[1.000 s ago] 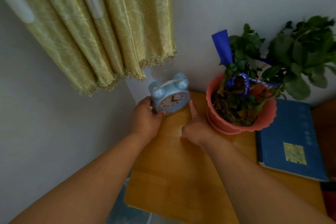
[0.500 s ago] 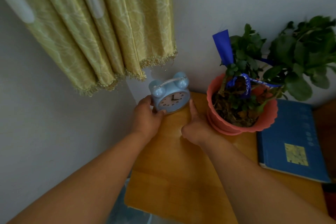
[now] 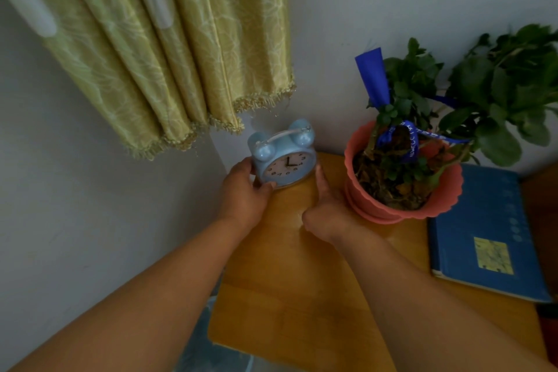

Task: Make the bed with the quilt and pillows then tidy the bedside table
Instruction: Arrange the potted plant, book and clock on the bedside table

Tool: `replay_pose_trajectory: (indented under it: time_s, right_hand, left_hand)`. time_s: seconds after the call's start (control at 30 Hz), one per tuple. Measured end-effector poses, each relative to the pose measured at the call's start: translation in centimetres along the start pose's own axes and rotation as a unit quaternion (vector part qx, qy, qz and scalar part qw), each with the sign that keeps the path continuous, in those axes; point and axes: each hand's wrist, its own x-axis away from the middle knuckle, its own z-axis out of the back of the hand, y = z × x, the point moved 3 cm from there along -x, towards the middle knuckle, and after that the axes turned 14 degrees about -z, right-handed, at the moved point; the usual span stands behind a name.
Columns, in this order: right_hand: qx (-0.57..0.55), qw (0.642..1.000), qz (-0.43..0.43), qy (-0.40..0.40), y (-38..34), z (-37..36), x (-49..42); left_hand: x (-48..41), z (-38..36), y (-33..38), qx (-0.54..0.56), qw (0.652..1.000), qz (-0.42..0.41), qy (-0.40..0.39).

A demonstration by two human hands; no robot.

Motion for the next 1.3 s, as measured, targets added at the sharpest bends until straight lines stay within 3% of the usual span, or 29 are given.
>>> replay_pose_trajectory:
  time_s: [0.43,0.67,0.77,0.93,1.1,1.3]
  right_hand:
    - [0.007,1.000,0.019,-0.007,0.1,0.2,0.3]
    - [-0.052,0.999,0.007,-0.011,1.0,-0.4,1.4]
    - [-0.080,0.996,0.035,-0.017,1.0,-0.2,2.6]
    - [-0.066,0.997,0.046,-0.002,-0.5,0.1,3.0]
    - [-0.175,0.975,0.098,0.092,-1.0,1.1,2.8]
    - [-0.287,0.949,0.132,0.004,-1.9,1.2,3.6]
  left_hand:
    - [0.3,0.2,0.6,0.020,1.000,0.002,-0.005]
    - [1.6,0.7,1.6,0.057,0.993,0.083,-0.063]
    - [2.5,1.1,2.3,0.116,0.982,0.138,-0.053]
    - [2.9,1.1,3.2,0.216,0.962,0.153,-0.070]
    - [3.0,1.3,4.2,0.321,0.927,0.191,-0.034]
    - [3.4,0.7,4.5,0.327,0.931,0.161,-0.031]
